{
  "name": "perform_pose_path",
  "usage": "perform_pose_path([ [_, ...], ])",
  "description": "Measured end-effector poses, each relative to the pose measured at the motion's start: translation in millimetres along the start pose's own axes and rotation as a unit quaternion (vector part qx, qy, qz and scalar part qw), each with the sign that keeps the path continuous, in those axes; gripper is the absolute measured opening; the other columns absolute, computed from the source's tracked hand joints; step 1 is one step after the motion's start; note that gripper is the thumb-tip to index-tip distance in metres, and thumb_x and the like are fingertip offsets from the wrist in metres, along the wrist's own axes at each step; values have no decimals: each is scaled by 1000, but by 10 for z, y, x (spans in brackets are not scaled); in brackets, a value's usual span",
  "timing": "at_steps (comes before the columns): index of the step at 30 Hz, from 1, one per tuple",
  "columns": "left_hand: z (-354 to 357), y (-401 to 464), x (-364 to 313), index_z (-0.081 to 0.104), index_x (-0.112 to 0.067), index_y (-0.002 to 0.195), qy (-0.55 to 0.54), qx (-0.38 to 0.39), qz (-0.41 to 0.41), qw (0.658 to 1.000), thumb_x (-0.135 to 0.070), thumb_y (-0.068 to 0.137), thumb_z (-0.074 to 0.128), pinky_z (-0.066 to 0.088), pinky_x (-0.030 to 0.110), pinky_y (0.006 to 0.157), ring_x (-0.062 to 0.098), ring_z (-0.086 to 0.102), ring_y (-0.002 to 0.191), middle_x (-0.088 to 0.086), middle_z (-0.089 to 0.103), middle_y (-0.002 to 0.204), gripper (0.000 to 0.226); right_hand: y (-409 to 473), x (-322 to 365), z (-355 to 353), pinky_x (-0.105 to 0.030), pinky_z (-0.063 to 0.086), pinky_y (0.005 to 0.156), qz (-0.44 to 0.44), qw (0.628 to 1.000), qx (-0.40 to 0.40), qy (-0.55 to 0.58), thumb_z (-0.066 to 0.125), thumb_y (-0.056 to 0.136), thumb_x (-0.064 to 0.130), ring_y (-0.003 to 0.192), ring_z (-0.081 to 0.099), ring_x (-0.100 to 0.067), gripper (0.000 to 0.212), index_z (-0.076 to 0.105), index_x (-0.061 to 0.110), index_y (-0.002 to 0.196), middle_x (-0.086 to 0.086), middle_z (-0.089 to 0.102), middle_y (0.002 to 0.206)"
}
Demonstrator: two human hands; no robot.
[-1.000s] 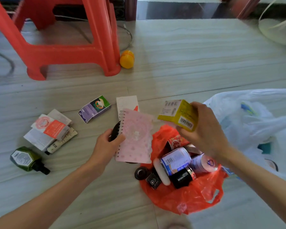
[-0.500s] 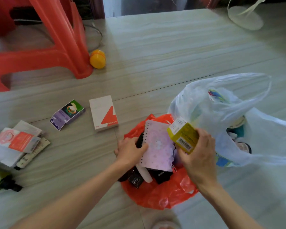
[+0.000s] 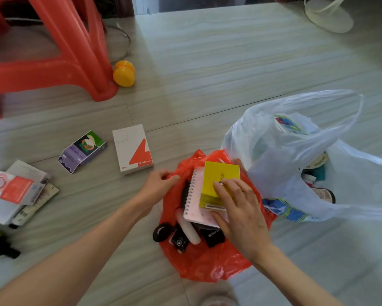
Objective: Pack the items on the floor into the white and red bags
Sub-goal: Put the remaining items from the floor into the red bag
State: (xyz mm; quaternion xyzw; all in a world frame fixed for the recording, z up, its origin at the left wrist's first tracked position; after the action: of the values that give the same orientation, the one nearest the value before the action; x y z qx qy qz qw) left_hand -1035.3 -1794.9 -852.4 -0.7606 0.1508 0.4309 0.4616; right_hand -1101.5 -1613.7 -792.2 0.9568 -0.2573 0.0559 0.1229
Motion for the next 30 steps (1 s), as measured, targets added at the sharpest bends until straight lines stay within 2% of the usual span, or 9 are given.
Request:
perform_pose_path([
  [5,-136,-127,-822,64,-14,89,-198,-14,90,976,-11,89,57,42,23,65,9,52,65,-5,59,66,8,67,112,17,-36,37,102,-34,999,-3,41,51,83,31,120,40,-26,48,45,15,127,-5,44,129],
  [8,-111,-316,-1114,63,-17,89,-170,29,173,970,-12,88,57,43,23,68,10,53,73,-2,60,78,8,138,135,69,-39,43,101,-45,999,8,28,54,84,21,124,42,-27,45,48,13,128,-10,53,131],
  [11,-216,-460,-1127,61,-23,83,-161,32,221,961,-14,88,58,41,24,66,8,50,70,-9,58,72,11,244,76,92,-43,48,97,-35,999,17,10,66,77,11,122,50,-30,51,54,12,126,-11,56,131],
  [14,-396,-524,-1088,60,-25,81,-160,31,238,957,-24,82,60,40,29,69,12,49,71,-3,57,74,2,362,53,120,-49,42,100,-48,998,28,-22,63,73,5,120,54,-29,54,54,12,126,-10,57,131],
  [17,-525,-527,-997,59,-20,84,-125,1,226,966,-19,88,58,43,33,70,15,50,72,1,56,76,5,401,70,132,-49,38,102,-41,998,33,-36,61,76,4,121,53,-29,52,53,11,127,-10,56,131],
  [21,-736,-528,-876,60,-21,82,-70,-59,226,970,-13,89,57,47,31,65,14,52,70,-1,57,73,11,408,151,144,-46,50,94,-25,997,37,61,68,74,-3,117,56,-33,51,55,6,123,-15,57,127],
  [25,-683,-627,-765,59,-25,85,-23,-24,246,969,-14,87,59,44,16,64,8,52,73,-6,57,76,11,579,271,11,-38,48,89,-51,996,28,66,56,84,19,103,62,-29,31,63,7,112,-11,63,117],
  [27,-701,-665,-702,59,-28,89,-33,-7,247,968,-15,87,61,48,20,68,10,55,76,-7,59,80,13,683,269,-149,-31,38,89,-13,997,-4,71,46,88,26,101,59,-24,33,62,10,111,-7,63,115],
  [30,-824,-696,-586,58,-35,96,-59,4,243,968,-17,89,57,53,27,72,11,60,80,-7,60,87,19,947,343,-380,-26,34,89,31,990,-47,132,39,90,27,103,51,-17,34,59,11,113,-7,61,112],
])
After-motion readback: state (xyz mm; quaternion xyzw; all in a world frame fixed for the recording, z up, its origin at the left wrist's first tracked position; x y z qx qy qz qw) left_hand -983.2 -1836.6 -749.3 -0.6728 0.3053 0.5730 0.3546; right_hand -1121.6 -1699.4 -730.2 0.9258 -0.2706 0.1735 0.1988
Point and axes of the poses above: each hand's wrist, its own y-axis towards the middle knuckle, its own z-axis out of the palm, x = y × z, the point moved 6 cm from there along y, towards the middle knuckle
